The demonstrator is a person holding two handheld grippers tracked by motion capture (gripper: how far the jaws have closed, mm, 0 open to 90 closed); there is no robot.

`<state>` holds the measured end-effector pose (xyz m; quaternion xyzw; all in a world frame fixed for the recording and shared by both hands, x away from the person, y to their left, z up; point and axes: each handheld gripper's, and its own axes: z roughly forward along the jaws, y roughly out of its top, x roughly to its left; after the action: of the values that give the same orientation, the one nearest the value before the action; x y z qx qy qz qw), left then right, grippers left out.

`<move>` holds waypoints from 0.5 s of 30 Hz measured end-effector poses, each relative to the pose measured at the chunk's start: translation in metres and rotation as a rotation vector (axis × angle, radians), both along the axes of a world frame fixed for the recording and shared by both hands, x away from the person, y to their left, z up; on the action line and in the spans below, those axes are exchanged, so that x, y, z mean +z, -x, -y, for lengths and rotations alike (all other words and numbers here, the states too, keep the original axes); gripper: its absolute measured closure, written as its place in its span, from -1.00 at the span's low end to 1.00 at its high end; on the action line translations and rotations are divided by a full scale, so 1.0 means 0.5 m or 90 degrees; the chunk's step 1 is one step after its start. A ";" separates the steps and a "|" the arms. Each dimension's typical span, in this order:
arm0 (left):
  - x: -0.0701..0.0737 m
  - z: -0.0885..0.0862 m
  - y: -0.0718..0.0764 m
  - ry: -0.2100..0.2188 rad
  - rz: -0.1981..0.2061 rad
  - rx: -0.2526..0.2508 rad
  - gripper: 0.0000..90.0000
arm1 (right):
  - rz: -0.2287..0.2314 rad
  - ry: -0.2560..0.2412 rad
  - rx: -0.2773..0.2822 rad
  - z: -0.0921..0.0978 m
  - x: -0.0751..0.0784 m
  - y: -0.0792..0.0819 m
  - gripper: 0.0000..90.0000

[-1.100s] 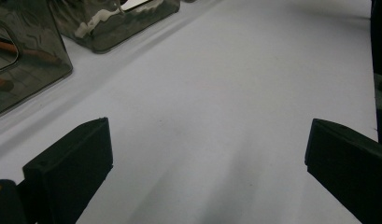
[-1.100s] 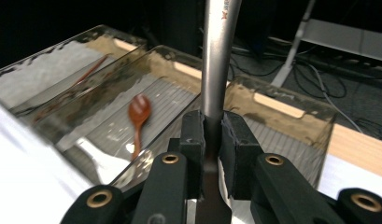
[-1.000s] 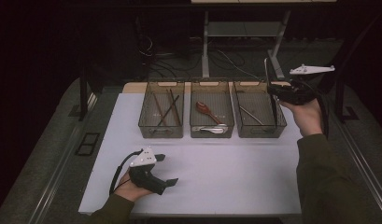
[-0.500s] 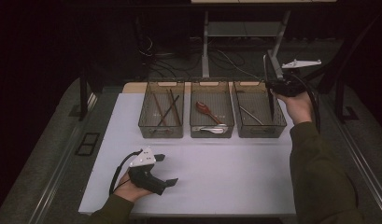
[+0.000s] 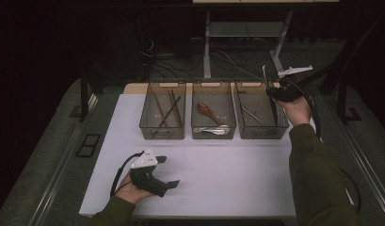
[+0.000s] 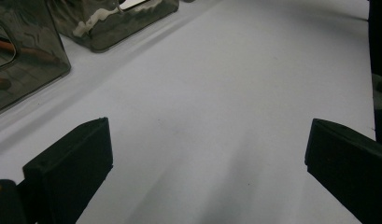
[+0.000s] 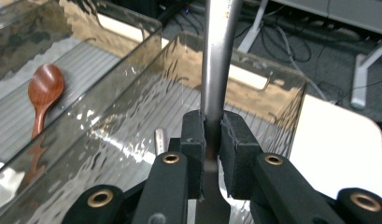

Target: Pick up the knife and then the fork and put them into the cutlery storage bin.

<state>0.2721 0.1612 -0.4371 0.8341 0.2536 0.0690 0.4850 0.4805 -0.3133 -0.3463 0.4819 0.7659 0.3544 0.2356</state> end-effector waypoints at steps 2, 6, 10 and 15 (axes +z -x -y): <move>0.000 0.000 0.000 0.001 0.000 -0.001 -1.00 | -0.014 0.006 0.000 0.002 -0.008 -0.003 0.78; 0.000 0.001 0.000 -0.001 0.000 -0.002 -1.00 | -0.057 0.002 0.008 0.005 -0.024 -0.009 0.77; 0.000 0.001 0.001 -0.002 0.000 -0.003 -1.00 | -0.095 0.022 0.017 0.001 -0.035 -0.012 0.78; 0.000 0.001 0.001 -0.002 0.001 -0.004 -1.00 | -0.122 0.033 0.015 -0.004 -0.044 -0.016 0.77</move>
<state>0.2716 0.1606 -0.4369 0.8357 0.2505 0.0684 0.4839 0.4885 -0.3112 -0.3683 0.4988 0.7993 0.2894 0.1691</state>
